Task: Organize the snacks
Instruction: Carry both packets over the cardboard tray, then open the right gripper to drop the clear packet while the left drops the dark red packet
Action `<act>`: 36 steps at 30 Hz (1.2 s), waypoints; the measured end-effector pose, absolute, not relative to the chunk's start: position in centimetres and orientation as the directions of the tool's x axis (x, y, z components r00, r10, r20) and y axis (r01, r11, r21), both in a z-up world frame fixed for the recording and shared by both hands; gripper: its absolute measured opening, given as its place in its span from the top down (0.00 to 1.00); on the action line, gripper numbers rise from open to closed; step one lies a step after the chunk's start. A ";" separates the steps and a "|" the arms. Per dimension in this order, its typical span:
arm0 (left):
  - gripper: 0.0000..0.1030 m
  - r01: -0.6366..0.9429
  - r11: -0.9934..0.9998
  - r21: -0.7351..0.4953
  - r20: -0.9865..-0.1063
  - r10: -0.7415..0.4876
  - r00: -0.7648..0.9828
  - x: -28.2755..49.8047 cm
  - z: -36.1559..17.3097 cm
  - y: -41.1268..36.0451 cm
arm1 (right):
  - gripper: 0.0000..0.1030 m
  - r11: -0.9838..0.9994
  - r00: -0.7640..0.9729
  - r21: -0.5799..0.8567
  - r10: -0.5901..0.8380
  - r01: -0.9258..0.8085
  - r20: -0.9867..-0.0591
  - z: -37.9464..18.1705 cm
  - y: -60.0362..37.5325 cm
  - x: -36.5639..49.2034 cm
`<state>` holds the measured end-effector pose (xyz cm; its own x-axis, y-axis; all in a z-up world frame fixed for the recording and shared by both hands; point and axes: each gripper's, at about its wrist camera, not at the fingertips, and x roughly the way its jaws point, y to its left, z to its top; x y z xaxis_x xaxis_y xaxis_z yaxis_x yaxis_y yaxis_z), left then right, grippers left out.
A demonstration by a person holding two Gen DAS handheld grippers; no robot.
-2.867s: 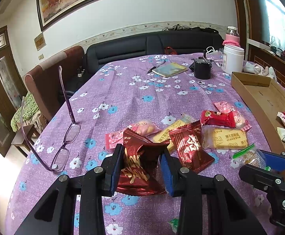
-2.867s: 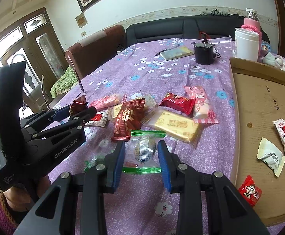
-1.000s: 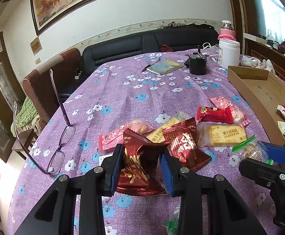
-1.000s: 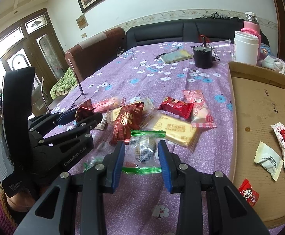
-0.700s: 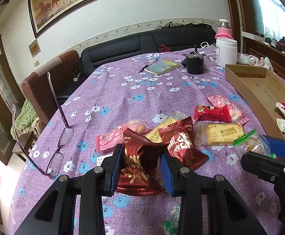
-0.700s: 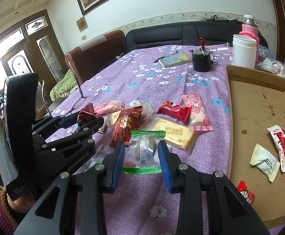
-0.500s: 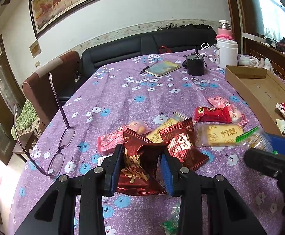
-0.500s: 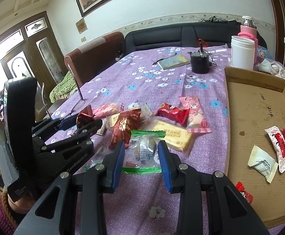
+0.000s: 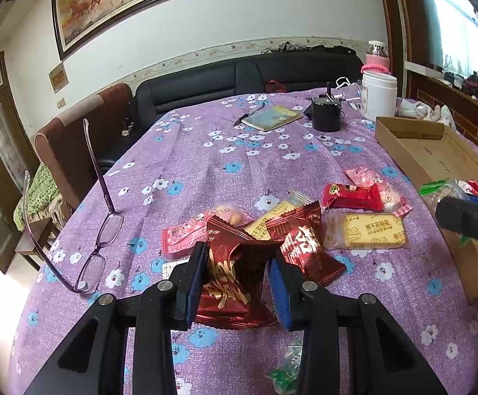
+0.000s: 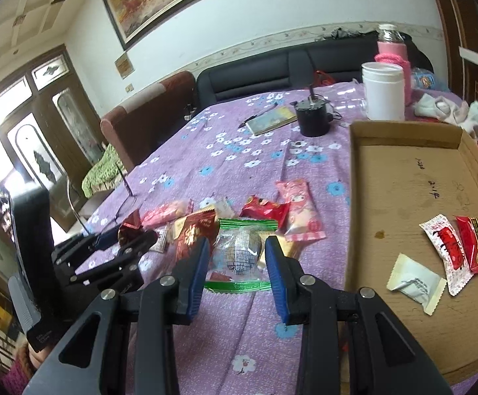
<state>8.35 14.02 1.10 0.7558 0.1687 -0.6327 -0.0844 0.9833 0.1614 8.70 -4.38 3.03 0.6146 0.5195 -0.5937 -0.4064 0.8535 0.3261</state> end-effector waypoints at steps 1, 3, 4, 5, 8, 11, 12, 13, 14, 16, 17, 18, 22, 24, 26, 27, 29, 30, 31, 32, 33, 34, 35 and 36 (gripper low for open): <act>0.62 -0.086 0.983 0.160 -0.632 0.169 0.757 8.4 1.1 14.1 | 0.67 0.854 0.623 0.339 0.519 -0.394 -0.585 3.3 -5.0 8.9; 0.62 -0.090 0.983 0.161 -0.630 0.173 0.757 8.4 1.1 14.1 | 0.67 0.860 0.643 0.347 0.511 -0.375 -0.571 3.8 -6.0 9.3; 0.62 -0.090 0.983 0.163 -0.628 0.173 0.758 8.3 1.1 14.1 | 0.67 0.866 0.662 0.350 0.499 -0.358 -0.559 4.2 -6.9 9.5; 0.62 -0.090 0.983 0.162 -0.627 0.173 0.759 8.3 1.1 14.0 | 0.67 0.868 0.670 0.353 0.494 -0.348 -0.554 4.5 -7.5 9.6; 0.62 -0.082 0.986 0.148 -0.633 0.158 0.758 8.2 1.2 13.9 | 0.67 0.879 0.701 0.373 0.466 -0.297 -0.540 5.3 -10.4 10.5; 0.62 -0.072 0.990 0.119 -0.647 0.132 0.751 8.3 1.4 13.7 | 0.67 0.883 0.715 0.402 0.441 -0.240 -0.542 5.3 -12.9 11.5; 0.62 -0.066 0.992 0.108 -0.654 0.121 0.747 8.3 1.5 13.6 | 0.67 0.885 0.718 0.413 0.430 -0.215 -0.547 5.1 -13.7 11.8; 0.62 -0.063 0.992 0.106 -0.658 0.117 0.744 8.3 1.6 13.4 | 0.67 0.885 0.718 0.421 0.423 -0.198 -0.553 5.0 -14.3 12.2; 0.62 -0.062 0.992 0.109 -0.663 0.120 0.739 8.4 1.7 13.0 | 0.67 0.885 0.718 0.428 0.418 -0.183 -0.557 4.8 -14.9 12.5; 0.62 -0.044 0.994 0.101 -0.675 0.101 0.731 8.4 2.1 12.3 | 0.67 0.886 0.719 0.434 0.408 -0.162 -0.563 4.7 -15.6 12.7; 0.62 -0.033 0.995 0.096 -0.678 0.089 0.729 8.3 2.4 11.9 | 0.67 0.886 0.717 0.437 0.405 -0.154 -0.568 4.6 -15.9 12.8; 0.62 -0.019 0.996 0.093 -0.681 0.077 0.729 8.3 2.7 11.3 | 0.67 0.884 0.717 0.443 0.404 -0.148 -0.568 4.6 -16.2 12.8; 0.62 0.048 0.995 0.088 -0.677 0.024 0.735 8.5 4.7 7.7 | 0.67 0.887 0.719 0.446 0.387 -0.120 -0.577 4.5 -17.2 12.9; 0.62 0.099 0.993 0.057 -0.682 -0.033 0.731 8.9 5.5 5.4 | 0.67 0.890 0.716 0.443 0.380 -0.111 -0.585 4.3 -17.6 13.2; 0.62 0.149 0.988 0.027 -0.690 -0.089 0.718 9.2 6.1 3.2 | 0.67 0.891 0.716 0.445 0.369 -0.091 -0.593 4.2 -18.2 13.3; 0.62 0.174 0.985 0.012 -0.695 -0.117 0.710 9.5 6.2 1.9 | 0.67 0.892 0.715 0.446 0.363 -0.080 -0.598 4.1 -18.4 13.5; 0.63 0.231 0.973 -0.028 -0.705 -0.183 0.686 10.1 6.4 -1.0 | 0.67 0.890 0.710 0.452 0.357 -0.060 -0.607 3.8 -19.2 13.7; 0.63 0.254 0.966 -0.040 -0.707 -0.207 0.676 10.3 6.3 -2.3 | 0.67 0.889 0.708 0.455 0.354 -0.052 -0.611 3.8 -19.5 13.8; 0.63 0.271 0.962 -0.045 -0.710 -0.221 0.668 10.5 6.1 -3.4 | 0.67 0.887 0.705 0.461 0.350 -0.038 -0.616 3.6 -20.1 14.0; 0.63 0.290 0.956 -0.051 -0.715 -0.237 0.658 10.7 5.8 -4.7 | 0.67 0.884 0.703 0.466 0.349 -0.028 -0.620 3.5 -20.5 14.2; 0.63 0.302 0.952 -0.058 -0.719 -0.250 0.649 10.8 5.5 -5.6 | 0.67 0.882 0.700 0.472 0.348 -0.018 -0.624 3.3 -20.9 14.3; 0.63 0.315 0.946 -0.074 -0.727 -0.268 0.632 11.0 4.9 -6.6 | 0.67 0.880 0.696 0.474 0.345 -0.006 -0.630 3.1 -21.2 14.5; 0.63 0.325 0.942 -0.086 -0.732 -0.281 0.621 11.1 4.5 -7.1 | 0.67 0.881 0.689 0.473 0.338 0.008 -0.641 2.8 -21.4 14.7; 0.63 0.332 0.939 -0.090 -0.735 -0.288 0.614 11.2 4.1 -7.5 | 0.67 0.882 0.683 0.471 0.335 0.015 -0.649 2.6 -21.5 14.8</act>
